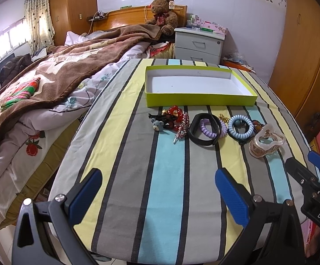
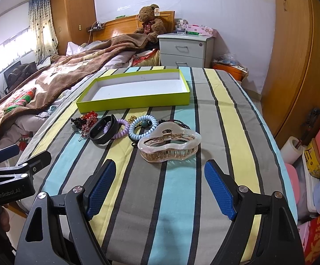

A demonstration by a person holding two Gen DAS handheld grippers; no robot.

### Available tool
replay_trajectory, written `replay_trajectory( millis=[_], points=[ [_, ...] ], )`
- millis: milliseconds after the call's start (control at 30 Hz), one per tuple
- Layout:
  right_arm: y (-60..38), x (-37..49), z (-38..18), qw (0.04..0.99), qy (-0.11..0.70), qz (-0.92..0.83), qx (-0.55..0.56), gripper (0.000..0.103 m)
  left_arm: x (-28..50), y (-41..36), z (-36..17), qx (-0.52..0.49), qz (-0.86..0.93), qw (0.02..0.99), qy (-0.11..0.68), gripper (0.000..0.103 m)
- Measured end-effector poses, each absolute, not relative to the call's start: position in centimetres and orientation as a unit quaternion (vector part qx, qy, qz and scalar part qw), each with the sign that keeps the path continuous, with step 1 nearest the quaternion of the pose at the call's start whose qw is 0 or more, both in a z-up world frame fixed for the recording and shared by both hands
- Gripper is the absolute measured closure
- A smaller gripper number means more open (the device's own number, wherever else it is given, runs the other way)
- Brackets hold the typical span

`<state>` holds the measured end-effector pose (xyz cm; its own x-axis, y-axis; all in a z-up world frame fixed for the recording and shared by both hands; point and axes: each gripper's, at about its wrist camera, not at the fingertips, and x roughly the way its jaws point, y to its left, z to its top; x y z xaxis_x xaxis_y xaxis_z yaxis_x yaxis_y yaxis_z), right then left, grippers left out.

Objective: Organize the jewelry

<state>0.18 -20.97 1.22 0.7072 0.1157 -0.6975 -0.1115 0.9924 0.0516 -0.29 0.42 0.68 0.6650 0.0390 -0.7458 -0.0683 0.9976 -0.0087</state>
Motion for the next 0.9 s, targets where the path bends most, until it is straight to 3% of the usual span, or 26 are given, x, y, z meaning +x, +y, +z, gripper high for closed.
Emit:
replay_trajectory(
  millis=[900],
  points=[
    [-21.00, 0.50, 0.84, 0.922, 0.382, 0.062, 0.007, 0.021, 0.05, 0.52, 0.08, -0.019, 0.026, 0.909, 0.416, 0.000]
  ],
)
